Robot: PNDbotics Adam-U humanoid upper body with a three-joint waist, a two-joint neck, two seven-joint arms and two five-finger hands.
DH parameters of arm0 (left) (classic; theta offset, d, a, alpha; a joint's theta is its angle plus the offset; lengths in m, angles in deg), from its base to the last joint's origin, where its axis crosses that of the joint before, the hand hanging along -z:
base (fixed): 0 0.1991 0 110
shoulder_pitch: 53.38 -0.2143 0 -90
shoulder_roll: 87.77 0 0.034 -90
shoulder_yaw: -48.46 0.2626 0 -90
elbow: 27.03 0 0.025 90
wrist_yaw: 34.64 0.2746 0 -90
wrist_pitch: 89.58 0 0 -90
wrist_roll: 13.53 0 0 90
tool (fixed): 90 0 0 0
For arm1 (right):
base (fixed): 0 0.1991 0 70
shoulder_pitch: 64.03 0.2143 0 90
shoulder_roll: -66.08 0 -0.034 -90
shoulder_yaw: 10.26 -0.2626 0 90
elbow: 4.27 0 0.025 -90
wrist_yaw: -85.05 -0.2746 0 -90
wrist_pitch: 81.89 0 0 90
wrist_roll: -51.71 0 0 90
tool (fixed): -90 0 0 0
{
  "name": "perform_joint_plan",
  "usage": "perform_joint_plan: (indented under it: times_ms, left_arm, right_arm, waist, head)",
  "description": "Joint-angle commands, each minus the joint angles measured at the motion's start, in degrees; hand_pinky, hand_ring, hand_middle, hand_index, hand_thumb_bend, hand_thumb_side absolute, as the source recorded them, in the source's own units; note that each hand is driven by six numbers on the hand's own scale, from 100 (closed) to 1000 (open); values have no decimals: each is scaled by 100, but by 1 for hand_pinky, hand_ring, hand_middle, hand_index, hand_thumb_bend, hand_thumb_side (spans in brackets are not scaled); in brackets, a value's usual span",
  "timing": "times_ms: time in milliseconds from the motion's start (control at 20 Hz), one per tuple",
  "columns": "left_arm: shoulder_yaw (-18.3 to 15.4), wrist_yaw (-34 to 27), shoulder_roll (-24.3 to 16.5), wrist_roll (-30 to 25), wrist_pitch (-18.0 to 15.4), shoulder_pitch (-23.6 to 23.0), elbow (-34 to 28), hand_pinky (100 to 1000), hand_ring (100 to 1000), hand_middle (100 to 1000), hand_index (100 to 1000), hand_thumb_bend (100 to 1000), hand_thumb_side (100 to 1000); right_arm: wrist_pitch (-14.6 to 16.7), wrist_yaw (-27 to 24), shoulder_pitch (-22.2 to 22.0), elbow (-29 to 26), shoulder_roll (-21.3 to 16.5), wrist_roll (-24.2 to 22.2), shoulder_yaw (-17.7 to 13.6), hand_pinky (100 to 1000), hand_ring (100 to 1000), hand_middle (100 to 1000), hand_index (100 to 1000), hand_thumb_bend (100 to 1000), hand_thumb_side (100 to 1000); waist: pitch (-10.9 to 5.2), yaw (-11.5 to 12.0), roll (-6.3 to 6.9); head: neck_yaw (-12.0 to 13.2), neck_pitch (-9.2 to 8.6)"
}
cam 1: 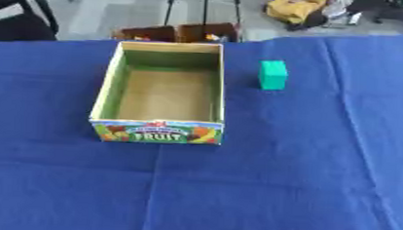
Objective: Pick up objects on the table and place them in the box.
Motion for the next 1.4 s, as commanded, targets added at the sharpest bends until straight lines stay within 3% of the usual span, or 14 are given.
perform_joint_plan:
  times_ms: [50, 350, 550, 1250, 1400]
  left_arm:
    - [11, -34, -117, -36, 1, 24, -104, 628, 721, 805, 995, 100, 1000]
    - [40, -34, -102, -82, 6, 37, -104, 627, 720, 805, 995, 100, 1000]
    - [58, -28, -86, -117, 4, 39, -104, 627, 719, 805, 995, 100, 1000]
    - [76, 36, -34, -197, 15, 60, -104, 625, 717, 805, 992, 100, 1000]
    - [78, 59, -24, -209, 18, 58, -104, 624, 716, 805, 991, 100, 1000]
  right_arm:
    - [11, 698, 263, 380, 55, -174, -165, 773, 895, 782, 902, 1000, 556]
    - [-53, 1856, 422, 907, 324, -149, -354, 787, 909, 820, 922, 1000, 680]
    - [-56, 2321, 460, 1069, 444, -128, -491, 799, 926, 812, 924, 1000, 720]
    - [-74, 2710, 408, 1294, 497, -366, -749, 828, 956, 835, 938, 900, 893]
    - [-72, 2774, 411, 1334, 479, -404, -776, 831, 961, 844, 936, 793, 913]
  waist:
    - [-144, 23, 0]
    - [-96, 94, 12]
    - [-49, 143, 17]
    - [123, 220, 9]
    - [163, 232, 5]
  head:
    - [-55, -85]
    - [-142, -153]
    - [-189, -212]
    - [-299, -399]
    - [-313, -425]
